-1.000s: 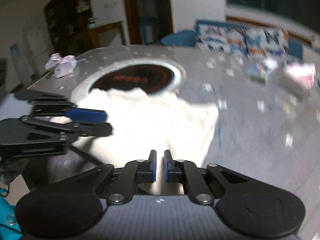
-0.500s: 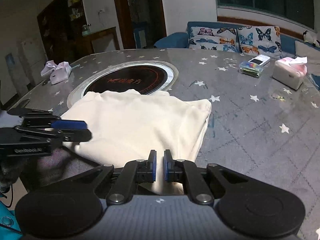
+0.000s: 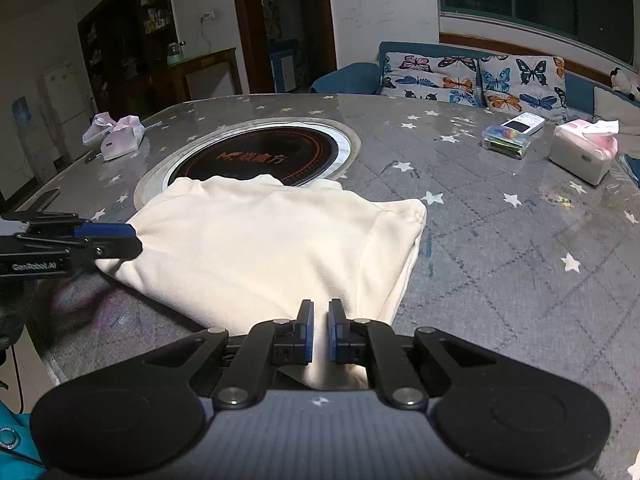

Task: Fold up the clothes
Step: 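Open the right tool and withdraw both tools from the folded sweatshirt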

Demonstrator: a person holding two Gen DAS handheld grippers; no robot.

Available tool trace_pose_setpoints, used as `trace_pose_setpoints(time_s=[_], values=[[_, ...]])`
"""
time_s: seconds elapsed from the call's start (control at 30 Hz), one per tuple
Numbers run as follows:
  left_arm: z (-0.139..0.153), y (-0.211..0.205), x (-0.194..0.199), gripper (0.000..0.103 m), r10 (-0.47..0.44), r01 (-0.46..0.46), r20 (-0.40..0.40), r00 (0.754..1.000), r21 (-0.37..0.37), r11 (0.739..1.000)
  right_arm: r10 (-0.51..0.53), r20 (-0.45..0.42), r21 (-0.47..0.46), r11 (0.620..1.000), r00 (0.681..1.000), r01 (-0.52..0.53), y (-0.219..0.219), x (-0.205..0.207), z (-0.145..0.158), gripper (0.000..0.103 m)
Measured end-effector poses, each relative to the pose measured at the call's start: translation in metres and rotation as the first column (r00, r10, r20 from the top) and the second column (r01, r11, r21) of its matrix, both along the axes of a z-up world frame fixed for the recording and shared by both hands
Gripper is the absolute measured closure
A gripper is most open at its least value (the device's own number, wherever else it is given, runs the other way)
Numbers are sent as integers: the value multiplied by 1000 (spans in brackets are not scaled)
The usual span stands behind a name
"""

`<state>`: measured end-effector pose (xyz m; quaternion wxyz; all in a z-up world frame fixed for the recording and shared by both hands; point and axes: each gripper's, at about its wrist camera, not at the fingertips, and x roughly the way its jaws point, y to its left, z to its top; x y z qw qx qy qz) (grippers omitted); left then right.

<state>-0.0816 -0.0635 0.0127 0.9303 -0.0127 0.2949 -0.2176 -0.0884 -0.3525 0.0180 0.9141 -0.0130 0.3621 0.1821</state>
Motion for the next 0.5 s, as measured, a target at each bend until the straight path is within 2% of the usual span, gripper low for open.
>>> trace_pose_setpoints(time_s=[0.23,0.37,0.5], values=[[6,15,-8,68,12,-12,10,1000,-2,1000,11,-4,-20,1000,1000,-11,3,2,2,95],[12,22,-12,67,41,-41,26,999,13,999,37,20,-38,999,999,-36,11,1,14,87],[9,22,-11,67,53,-54,25,998,45,998,103,55,-34,994,993,-101,27,1,26,85]])
